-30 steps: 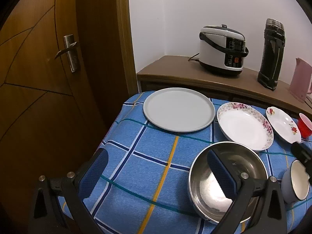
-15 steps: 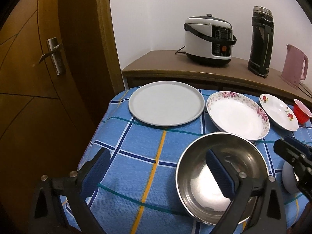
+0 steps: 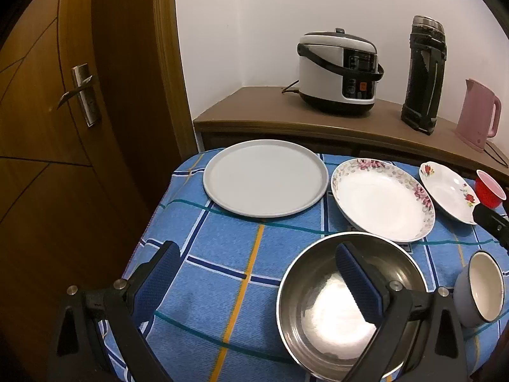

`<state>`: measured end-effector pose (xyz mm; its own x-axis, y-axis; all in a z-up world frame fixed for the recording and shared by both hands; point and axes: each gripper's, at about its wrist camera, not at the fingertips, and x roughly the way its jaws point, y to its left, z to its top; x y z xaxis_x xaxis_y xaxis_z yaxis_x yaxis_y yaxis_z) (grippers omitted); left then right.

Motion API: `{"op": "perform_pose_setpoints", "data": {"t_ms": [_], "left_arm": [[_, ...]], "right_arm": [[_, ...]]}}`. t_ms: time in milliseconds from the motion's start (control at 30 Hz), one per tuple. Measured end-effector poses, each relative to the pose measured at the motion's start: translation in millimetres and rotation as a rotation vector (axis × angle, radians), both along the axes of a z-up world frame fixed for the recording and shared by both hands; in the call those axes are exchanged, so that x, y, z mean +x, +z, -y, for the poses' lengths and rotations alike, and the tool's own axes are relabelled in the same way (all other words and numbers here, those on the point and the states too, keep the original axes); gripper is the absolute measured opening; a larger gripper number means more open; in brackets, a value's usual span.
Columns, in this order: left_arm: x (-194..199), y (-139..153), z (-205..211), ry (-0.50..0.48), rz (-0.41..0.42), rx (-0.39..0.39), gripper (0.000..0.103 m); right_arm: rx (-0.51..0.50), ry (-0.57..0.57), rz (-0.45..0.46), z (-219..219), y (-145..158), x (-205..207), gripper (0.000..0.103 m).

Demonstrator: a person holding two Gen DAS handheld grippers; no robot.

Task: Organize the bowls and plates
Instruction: 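Move the right tool toward the pink floral-rim plate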

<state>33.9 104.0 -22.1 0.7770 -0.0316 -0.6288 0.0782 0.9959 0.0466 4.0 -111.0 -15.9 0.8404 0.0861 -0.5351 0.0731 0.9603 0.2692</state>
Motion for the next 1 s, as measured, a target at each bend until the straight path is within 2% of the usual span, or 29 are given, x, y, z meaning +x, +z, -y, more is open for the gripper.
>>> {"op": "perform_pose_setpoints", "data": {"t_ms": [67, 267, 400, 467, 733, 900, 1000], "left_arm": [[0, 1, 0, 0.009, 0.002, 0.004, 0.1], [-10, 13, 9, -0.021, 0.032, -0.019, 0.1], [-14, 19, 34, -0.086, 0.04, -0.035, 0.1], [-14, 21, 54, -0.102, 0.042, -0.005, 0.1], [-24, 30, 101, -0.212, 0.052, 0.007, 0.1], [-26, 28, 121, -0.248, 0.026, -0.005, 0.1], [-31, 29, 131, -0.259, 0.033, 0.02, 0.1]], "right_arm": [[-0.008, 0.004, 0.009, 0, 2, -2, 0.046], [-0.031, -0.085, 0.06, 25, 13, -19, 0.063], [-0.056, -0.188, 0.071, 55, 16, -35, 0.063], [-0.046, -0.216, 0.066, 67, 15, -40, 0.064], [-0.087, -0.303, 0.084, 107, 23, -71, 0.064], [-0.062, -0.326, 0.051, 129, 13, -82, 0.064], [-0.062, -0.336, 0.042, 136, 9, -87, 0.064]]}}
